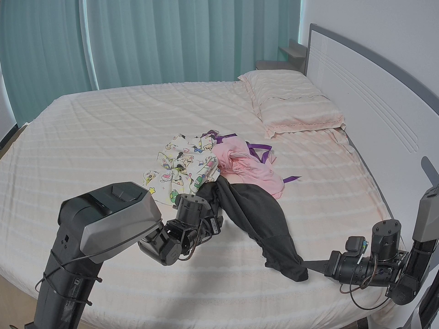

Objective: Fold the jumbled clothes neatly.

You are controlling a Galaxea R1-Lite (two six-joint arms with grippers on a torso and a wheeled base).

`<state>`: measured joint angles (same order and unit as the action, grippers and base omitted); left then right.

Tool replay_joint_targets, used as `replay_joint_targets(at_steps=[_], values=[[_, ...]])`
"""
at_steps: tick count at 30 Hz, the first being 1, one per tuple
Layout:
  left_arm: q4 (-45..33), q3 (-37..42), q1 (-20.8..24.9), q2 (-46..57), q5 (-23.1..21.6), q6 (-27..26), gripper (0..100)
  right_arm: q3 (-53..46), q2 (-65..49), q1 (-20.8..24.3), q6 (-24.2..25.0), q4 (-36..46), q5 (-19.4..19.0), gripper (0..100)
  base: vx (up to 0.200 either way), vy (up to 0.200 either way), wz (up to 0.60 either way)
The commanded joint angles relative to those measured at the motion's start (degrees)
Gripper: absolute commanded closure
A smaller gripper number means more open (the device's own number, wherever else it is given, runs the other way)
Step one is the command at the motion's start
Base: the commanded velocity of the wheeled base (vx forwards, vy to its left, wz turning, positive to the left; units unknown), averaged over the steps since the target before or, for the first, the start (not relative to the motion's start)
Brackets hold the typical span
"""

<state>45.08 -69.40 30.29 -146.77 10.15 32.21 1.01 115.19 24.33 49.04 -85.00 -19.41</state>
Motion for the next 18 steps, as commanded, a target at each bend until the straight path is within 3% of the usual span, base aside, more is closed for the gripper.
replay_joint_targets(at_steps=[1,6,8,18], values=[[-0.6,-2.3,-0.6,-2.3,1.4,0.2,100,-1.0,0.2,0.0,0.0,-0.1,0.0,100,0.000,0.000,0.00],[-0.1,-1.7,-0.7,-2.0,2.5,0.9,100,-1.0,0.4,0.0,0.0,-0.1,-0.1,100,0.000,0.000,0.00],[0.0,2.9,-0.8,3.8,3.0,5.5,100,-1.0,0.2,0.5,0.1,0.0,-0.1,100,0.000,0.000,0.00],[0.2,23.8,2.9,33.2,2.5,8.9,100,-0.9,-4.2,0.9,0.5,-4.9,0.3,100,0.000,0.000,0.00]])
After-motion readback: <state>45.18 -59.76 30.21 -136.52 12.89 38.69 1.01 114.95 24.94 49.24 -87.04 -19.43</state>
